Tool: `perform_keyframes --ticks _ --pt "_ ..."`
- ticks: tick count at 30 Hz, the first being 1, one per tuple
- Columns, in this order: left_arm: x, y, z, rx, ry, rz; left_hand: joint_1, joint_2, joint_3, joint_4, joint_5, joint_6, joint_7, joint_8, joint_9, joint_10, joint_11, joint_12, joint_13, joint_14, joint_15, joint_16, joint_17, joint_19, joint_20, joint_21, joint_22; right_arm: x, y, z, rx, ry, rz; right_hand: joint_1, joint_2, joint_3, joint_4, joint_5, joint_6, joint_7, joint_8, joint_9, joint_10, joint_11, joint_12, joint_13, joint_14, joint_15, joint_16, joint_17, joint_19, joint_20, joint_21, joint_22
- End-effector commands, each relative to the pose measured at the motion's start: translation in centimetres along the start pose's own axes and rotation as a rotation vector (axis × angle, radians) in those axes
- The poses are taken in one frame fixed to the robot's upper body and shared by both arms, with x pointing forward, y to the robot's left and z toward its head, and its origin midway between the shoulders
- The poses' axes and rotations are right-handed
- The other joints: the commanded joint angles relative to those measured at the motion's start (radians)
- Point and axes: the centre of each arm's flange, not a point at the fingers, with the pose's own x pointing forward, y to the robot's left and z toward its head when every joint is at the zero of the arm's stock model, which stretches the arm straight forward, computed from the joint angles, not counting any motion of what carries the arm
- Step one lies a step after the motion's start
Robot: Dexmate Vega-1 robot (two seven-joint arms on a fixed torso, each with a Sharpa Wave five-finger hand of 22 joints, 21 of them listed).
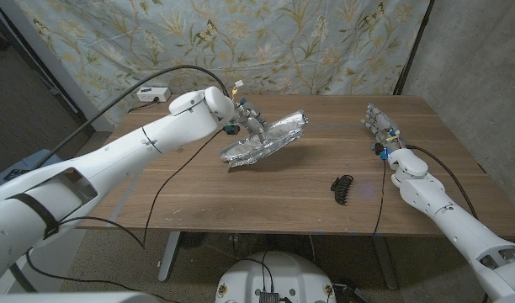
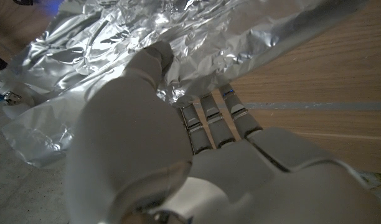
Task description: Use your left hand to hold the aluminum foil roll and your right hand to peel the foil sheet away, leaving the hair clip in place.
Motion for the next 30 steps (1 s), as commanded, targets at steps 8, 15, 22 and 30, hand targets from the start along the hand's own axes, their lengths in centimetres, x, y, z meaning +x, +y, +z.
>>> perform_keyframes --ticks 8,15,22,30 --pt "1.1 3.1 -0.1 -0.200 -0.090 -0.010 -0.005 0.045 -0.001 0.006 0.017 0.136 0.083 0.130 0.035 0.130 0.044 0.138 0.221 0.048 -0.007 0.040 0.031 0.018 0.002 0.017 0.006 0.3 0.4 0.2 -0.010 0.006 0.009 -0.009 0.001 0.005 -0.005 0.000 -0.004 -0.002 0.004 0.004 -0.007 0.001 0.004 0.004 -0.001 -0.001 0.006 0.005 0.004 -0.049 0.000 0.003" --pt "1.6 3.6 0.1 -0.240 -0.135 -0.036 -0.010 0.046 -0.003 0.009 0.020 0.137 0.084 0.134 0.040 0.134 0.044 0.135 0.226 0.056 -0.007 0.050 0.038 0.021 0.003 0.022 0.007 0.3 0.5 0.2 -0.018 0.008 0.009 -0.009 0.001 0.006 -0.006 0.000 -0.004 -0.002 0.004 0.004 -0.008 0.001 0.003 0.004 -0.001 -0.001 0.006 0.005 0.004 -0.050 0.000 0.003" --pt "2.4 3.5 -0.1 -0.315 -0.182 -0.069 -0.012 0.046 -0.003 0.010 0.023 0.138 0.084 0.135 0.041 0.133 0.048 0.132 0.231 0.056 -0.007 0.051 0.039 0.021 0.003 0.025 0.008 0.3 0.3 0.3 -0.022 0.012 0.008 -0.010 0.001 0.006 -0.007 0.000 -0.004 -0.001 0.004 0.004 -0.007 0.001 0.004 0.004 -0.002 -0.001 0.006 0.005 0.004 -0.049 0.000 0.003" --pt "3.3 3.3 -0.6 -0.398 -0.219 -0.106 -0.010 0.046 -0.002 0.008 0.028 0.137 0.086 0.137 0.043 0.136 0.048 0.130 0.237 0.056 -0.008 0.055 0.043 0.022 0.004 0.029 0.010 0.4 0.2 0.4 -0.028 0.014 0.011 -0.011 0.001 0.007 -0.008 0.000 -0.003 -0.002 0.004 0.004 -0.008 0.000 0.003 0.004 -0.002 -0.001 0.007 0.005 0.004 -0.049 0.000 0.003"
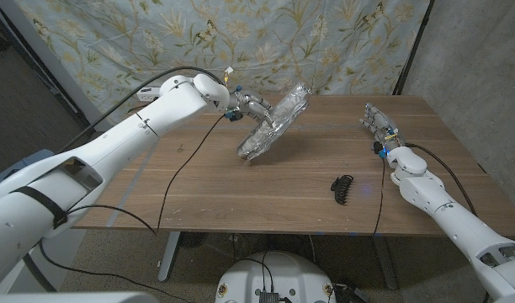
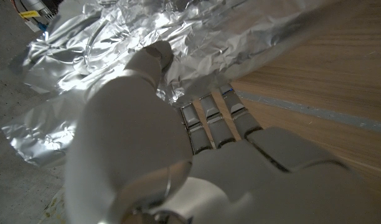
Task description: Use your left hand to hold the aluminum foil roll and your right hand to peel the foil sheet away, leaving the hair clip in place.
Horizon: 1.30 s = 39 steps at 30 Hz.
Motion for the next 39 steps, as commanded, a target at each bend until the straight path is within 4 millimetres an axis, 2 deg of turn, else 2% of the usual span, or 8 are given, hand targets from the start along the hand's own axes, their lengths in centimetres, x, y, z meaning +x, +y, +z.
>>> perform_keyframes --ticks 1,13,17,25,33,39 --pt "1.2 0.2 -1.0 -0.133 -0.057 -0.052 -0.009 0.046 0.009 0.006 0.009 0.136 0.086 0.134 0.037 0.129 0.042 0.129 0.238 0.057 -0.008 0.040 0.043 0.007 0.000 0.006 0.002 0.1 -0.1 0.1 -0.010 0.005 0.002 -0.007 -0.003 0.003 -0.004 0.000 -0.003 -0.002 0.004 0.004 -0.004 -0.003 0.003 0.004 -0.002 -0.001 0.007 0.005 0.004 -0.050 0.000 0.003" --pt "1.8 -0.1 -1.7 -0.191 -0.080 -0.064 -0.013 0.042 0.012 0.006 0.017 0.139 0.086 0.137 0.039 0.136 0.040 0.127 0.246 0.050 -0.009 0.035 0.041 0.006 -0.002 0.011 0.003 0.0 -0.2 0.1 -0.022 0.013 0.012 -0.008 -0.003 0.004 -0.005 -0.001 -0.003 -0.002 0.004 0.004 -0.004 -0.003 0.004 0.004 -0.002 -0.001 0.007 0.005 0.003 -0.049 0.000 0.003" --pt "2.0 -0.3 -1.9 -0.220 -0.090 -0.060 -0.020 0.035 0.018 0.007 0.026 0.137 0.083 0.140 0.042 0.136 0.036 0.126 0.252 0.026 -0.007 0.005 0.025 0.014 -0.001 0.019 0.003 -0.1 -0.4 0.2 -0.027 0.015 0.012 -0.008 -0.003 0.005 -0.005 -0.001 -0.003 -0.002 0.004 0.004 -0.004 -0.002 0.004 0.004 -0.002 -0.001 0.007 0.005 0.003 -0.049 0.000 0.003" --pt "2.3 -0.7 -3.2 -0.376 -0.176 -0.080 -0.030 0.031 0.029 0.010 0.039 0.138 0.081 0.144 0.046 0.137 0.034 0.124 0.256 0.021 -0.006 -0.033 -0.006 0.014 0.001 0.024 -0.001 -0.3 -0.4 0.2 -0.033 0.021 0.021 -0.009 -0.002 0.006 -0.006 -0.001 -0.003 -0.002 0.004 0.004 -0.004 0.000 0.004 0.004 -0.002 -0.001 0.007 0.005 0.004 -0.049 0.000 0.003" --pt "2.6 -1.2 -3.6 -0.456 -0.238 -0.099 -0.051 0.019 0.034 0.016 0.052 0.123 0.078 0.138 0.040 0.120 0.027 0.118 0.262 -0.010 -0.003 -0.079 -0.029 0.002 -0.001 0.024 -0.007 -0.6 -0.4 0.0 -0.038 0.032 0.031 -0.010 -0.002 0.007 -0.007 -0.001 -0.003 -0.001 0.004 0.004 -0.004 -0.002 0.004 0.004 -0.001 0.000 0.007 0.005 0.004 -0.049 0.000 0.003" --pt "3.1 -1.6 -3.8 -0.525 -0.265 -0.131 -0.056 0.016 0.039 0.016 0.060 0.129 0.074 0.143 0.042 0.121 0.028 0.118 0.264 -0.004 -0.004 -0.093 -0.040 -0.001 0.006 0.026 -0.010 -0.9 -0.9 -0.1 -0.047 0.040 0.030 -0.011 -0.002 0.008 -0.007 -0.001 -0.002 -0.001 0.004 0.004 -0.004 -0.003 0.004 0.004 -0.002 0.000 0.007 0.005 0.004 -0.049 0.000 0.003"
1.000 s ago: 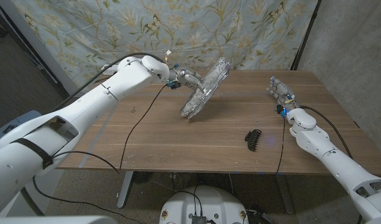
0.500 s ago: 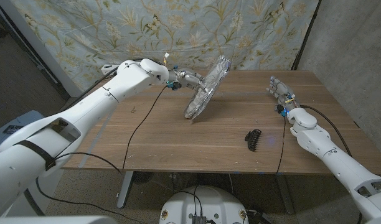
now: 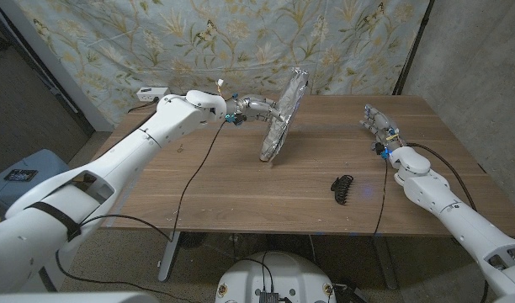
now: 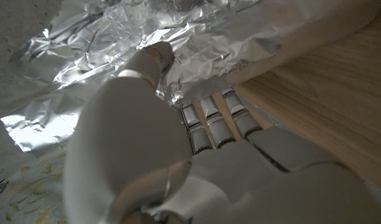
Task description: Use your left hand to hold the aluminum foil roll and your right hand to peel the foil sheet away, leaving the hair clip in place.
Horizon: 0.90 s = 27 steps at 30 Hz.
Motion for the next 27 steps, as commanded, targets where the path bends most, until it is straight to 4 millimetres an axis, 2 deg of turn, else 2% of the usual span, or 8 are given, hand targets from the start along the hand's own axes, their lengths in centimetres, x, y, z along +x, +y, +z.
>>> perform_keyframes --ticks 1,27 --pt "0.6 -0.3 -1.1 -0.145 -0.071 -0.040 -0.042 0.031 0.032 0.024 0.010 0.127 0.074 0.140 0.043 0.123 0.028 0.120 0.265 0.004 0.000 -0.012 -0.005 -0.005 0.003 0.006 0.000 -0.5 -0.6 -0.2 -0.013 0.016 0.005 -0.007 0.002 0.004 -0.003 -0.001 -0.002 -0.001 0.004 0.004 -0.004 -0.003 0.004 0.004 -0.002 0.000 0.007 0.005 0.004 -0.049 0.000 0.003" --pt "2.4 -1.5 -3.2 -0.410 -0.145 -0.139 -0.057 0.031 0.057 0.024 0.036 0.141 0.069 0.166 0.054 0.145 0.023 0.132 0.279 0.053 -0.007 -0.038 -0.022 0.002 0.001 0.017 -0.009 -1.1 -1.3 0.0 -0.047 0.036 0.024 -0.010 0.002 0.007 -0.005 -0.001 -0.002 -0.001 0.004 0.004 -0.004 -0.002 0.004 0.004 -0.002 0.000 0.008 0.005 0.004 -0.049 0.000 0.003"
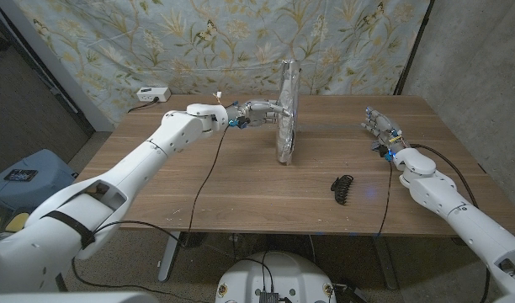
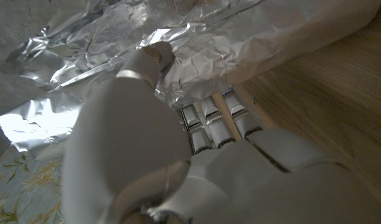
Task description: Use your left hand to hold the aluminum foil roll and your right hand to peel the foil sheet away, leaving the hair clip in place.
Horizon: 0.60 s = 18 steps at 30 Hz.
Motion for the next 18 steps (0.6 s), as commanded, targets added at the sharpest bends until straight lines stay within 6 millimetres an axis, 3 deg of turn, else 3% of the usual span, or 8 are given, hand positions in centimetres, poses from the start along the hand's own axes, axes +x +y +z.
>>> perform_keyframes --ticks 1,18 --pt "1.1 -0.1 -1.7 -0.147 -0.036 -0.045 -0.045 0.044 0.046 0.036 0.007 0.141 0.069 0.156 0.053 0.144 0.024 0.132 0.279 0.011 -0.001 -0.003 0.001 0.005 0.000 0.006 0.002 -0.4 -0.4 -0.1 -0.016 0.016 0.007 -0.010 0.002 0.004 -0.003 -0.001 -0.002 -0.001 0.004 0.004 -0.004 -0.002 0.004 0.005 -0.003 0.001 0.007 0.005 0.004 -0.049 0.000 0.003" --pt "2.9 -0.8 -4.0 -0.331 -0.089 -0.093 -0.046 0.046 0.057 0.033 0.016 0.140 0.065 0.168 0.054 0.150 0.019 0.132 0.279 0.023 -0.008 -0.009 0.012 0.004 -0.005 0.011 -0.002 -0.8 -1.2 -0.1 -0.047 0.043 0.024 -0.012 0.002 0.006 -0.004 -0.001 -0.002 -0.001 0.004 0.004 -0.006 -0.003 0.003 0.004 -0.003 0.000 0.008 0.005 0.004 -0.049 0.000 0.003"
